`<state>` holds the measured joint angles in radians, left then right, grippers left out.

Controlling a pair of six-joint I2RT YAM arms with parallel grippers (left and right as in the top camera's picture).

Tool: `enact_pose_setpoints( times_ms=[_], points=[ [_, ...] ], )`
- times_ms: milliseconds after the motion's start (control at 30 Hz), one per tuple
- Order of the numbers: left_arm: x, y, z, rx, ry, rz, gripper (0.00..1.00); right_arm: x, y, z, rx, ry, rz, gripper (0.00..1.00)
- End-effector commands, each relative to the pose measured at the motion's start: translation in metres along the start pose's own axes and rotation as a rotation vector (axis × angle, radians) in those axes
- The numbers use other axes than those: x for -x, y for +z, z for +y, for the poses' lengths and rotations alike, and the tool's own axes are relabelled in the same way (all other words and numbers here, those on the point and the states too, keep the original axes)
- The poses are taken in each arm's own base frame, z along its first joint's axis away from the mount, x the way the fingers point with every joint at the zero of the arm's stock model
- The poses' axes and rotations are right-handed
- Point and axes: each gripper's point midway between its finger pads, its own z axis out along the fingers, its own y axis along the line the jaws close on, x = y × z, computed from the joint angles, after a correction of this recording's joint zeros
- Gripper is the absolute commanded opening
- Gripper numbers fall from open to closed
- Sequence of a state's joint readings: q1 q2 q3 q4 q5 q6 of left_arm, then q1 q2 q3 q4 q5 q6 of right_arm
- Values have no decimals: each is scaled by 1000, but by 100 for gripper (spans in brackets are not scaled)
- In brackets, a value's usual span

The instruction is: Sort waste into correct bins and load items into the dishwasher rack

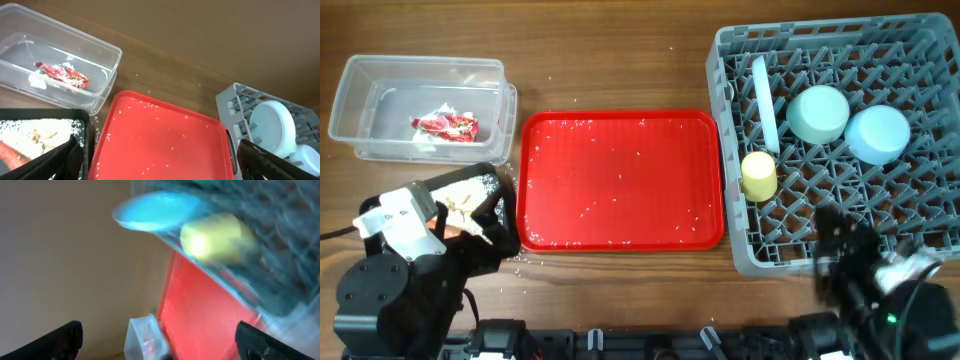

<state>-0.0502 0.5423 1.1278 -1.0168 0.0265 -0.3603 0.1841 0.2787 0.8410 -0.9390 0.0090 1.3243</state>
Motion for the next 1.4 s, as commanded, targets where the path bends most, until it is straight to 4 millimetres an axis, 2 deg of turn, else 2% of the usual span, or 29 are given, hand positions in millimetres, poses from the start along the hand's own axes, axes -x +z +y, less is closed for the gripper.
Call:
enact_pose_setpoints(
  times_ms=[0, 33, 67, 200, 267, 367, 467, 500, 1167, 1233, 1300, 1367],
  points=[
    [2, -2, 2, 10, 11, -12, 100, 32, 6, 52, 152, -867, -269, 100],
    [2, -2, 2, 10, 11, -12, 100, 39, 14, 53, 142, -984, -337, 100],
    [2, -2, 2, 10, 11, -12, 100, 44, 20, 47, 118, -1023, -373, 100],
    [2, -2, 2, 10, 11, -12, 100, 52, 39, -1, 53, -1007, -450, 100],
    [2, -2, 2, 10, 11, -12, 100, 56, 47, -16, 70, -995, -510, 100],
    [2, -2, 2, 10, 11, -12, 100, 54, 68, -38, 103, -986, -554, 100],
    [2, -2, 2, 10, 11, -12, 100, 45, 96, -72, 111, -908, -511, 100],
    [2, -2, 2, 10, 11, -12, 100, 42, 100, -78, 99, -925, -495, 100],
    [1, -1, 2, 11, 12, -10, 100, 43, 99, -78, 99, -929, -497, 100],
    [10, -1, 19, 99, 4, -66, 100, 43, 99, -78, 99, -928, -497, 100],
    [14, 15, 27, 102, -26, -130, 100, 43, 99, -77, 99, -928, -497, 100],
    [6, 38, 31, 31, -29, -206, 100, 43, 99, -78, 99, -929, -497, 99]
  ],
)
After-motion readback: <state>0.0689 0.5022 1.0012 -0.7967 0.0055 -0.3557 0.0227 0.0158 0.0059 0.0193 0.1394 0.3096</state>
